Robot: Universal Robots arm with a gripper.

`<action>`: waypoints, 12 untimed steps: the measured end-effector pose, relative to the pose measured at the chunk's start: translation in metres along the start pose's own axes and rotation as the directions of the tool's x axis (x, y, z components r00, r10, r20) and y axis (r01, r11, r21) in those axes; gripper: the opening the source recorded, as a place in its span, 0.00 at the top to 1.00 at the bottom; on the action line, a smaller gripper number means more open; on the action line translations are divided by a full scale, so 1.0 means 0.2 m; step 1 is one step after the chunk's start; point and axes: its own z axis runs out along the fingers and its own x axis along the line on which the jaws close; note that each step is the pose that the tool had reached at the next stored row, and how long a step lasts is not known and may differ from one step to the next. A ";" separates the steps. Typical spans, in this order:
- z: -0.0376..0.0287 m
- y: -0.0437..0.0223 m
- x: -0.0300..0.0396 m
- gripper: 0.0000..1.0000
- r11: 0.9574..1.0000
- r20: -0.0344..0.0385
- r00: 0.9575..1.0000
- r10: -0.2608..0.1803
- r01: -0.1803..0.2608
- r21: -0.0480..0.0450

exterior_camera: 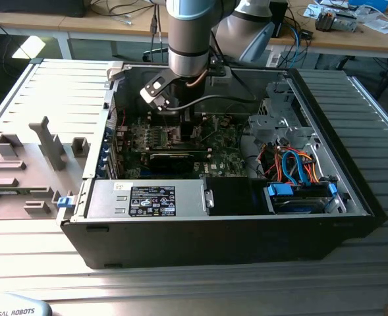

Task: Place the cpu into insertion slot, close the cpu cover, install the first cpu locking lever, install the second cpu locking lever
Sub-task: 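Place the cpu into insertion slot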

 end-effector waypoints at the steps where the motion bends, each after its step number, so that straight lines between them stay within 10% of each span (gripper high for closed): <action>1: 0.000 -0.005 0.001 0.46 1.000 0.000 1.000 0.000 0.000 0.000; 12: 0.004 -0.030 0.003 0.46 1.000 0.000 1.000 0.000 0.000 0.000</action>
